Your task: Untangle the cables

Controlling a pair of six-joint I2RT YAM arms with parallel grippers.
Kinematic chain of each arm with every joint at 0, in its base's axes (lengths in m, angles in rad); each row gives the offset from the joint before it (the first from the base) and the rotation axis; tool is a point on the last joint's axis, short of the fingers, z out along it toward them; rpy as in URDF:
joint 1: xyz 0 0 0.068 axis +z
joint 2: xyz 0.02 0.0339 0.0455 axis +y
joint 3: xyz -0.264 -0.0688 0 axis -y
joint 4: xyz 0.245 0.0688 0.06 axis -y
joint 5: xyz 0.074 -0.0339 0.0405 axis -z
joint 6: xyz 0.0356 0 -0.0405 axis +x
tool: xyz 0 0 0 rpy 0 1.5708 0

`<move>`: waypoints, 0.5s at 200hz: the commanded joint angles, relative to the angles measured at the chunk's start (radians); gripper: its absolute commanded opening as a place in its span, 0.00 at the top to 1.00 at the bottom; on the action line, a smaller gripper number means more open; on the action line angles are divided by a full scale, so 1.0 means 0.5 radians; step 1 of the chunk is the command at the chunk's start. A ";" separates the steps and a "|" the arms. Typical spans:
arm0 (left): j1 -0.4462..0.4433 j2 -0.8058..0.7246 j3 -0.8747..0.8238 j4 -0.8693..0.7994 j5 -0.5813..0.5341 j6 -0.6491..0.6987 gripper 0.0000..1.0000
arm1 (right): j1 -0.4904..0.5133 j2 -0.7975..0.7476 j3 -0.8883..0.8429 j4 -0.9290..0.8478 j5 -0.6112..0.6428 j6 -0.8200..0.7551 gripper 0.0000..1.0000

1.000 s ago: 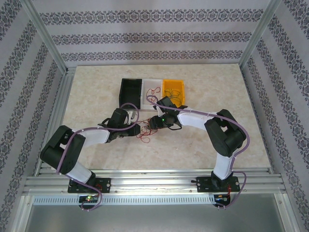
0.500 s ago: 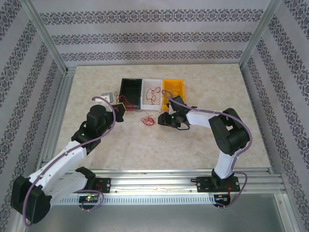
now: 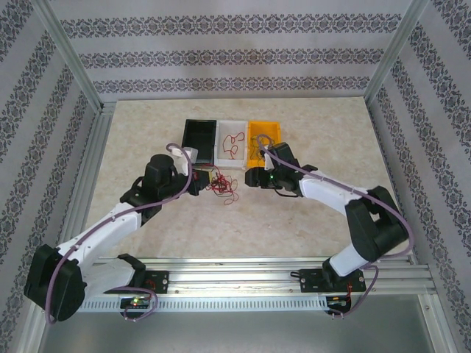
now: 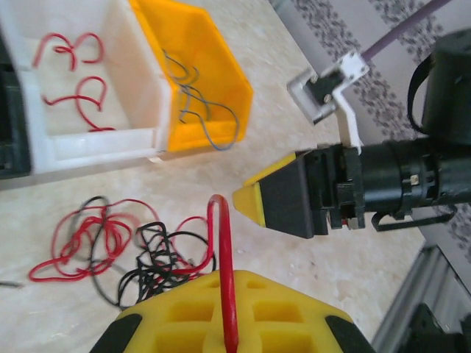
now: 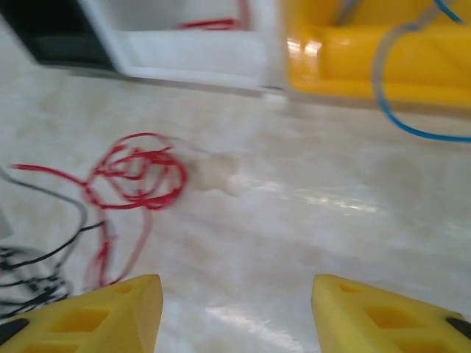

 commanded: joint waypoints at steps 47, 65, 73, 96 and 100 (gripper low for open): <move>-0.093 0.086 0.080 -0.056 0.191 0.167 1.00 | 0.156 0.003 0.224 0.010 -0.371 -0.264 0.40; -0.095 0.107 0.072 -0.043 0.179 0.175 1.00 | 0.197 0.038 0.259 -0.014 -0.490 -0.344 0.39; -0.097 0.118 0.066 -0.031 0.166 0.169 1.00 | 0.211 0.048 0.266 -0.026 -0.515 -0.361 0.37; -0.099 0.163 0.065 -0.003 0.153 0.163 1.00 | 0.239 0.060 0.260 -0.037 -0.569 -0.365 0.34; -0.097 0.170 0.067 0.003 0.151 0.161 1.00 | 0.243 0.060 0.258 -0.035 -0.570 -0.368 0.33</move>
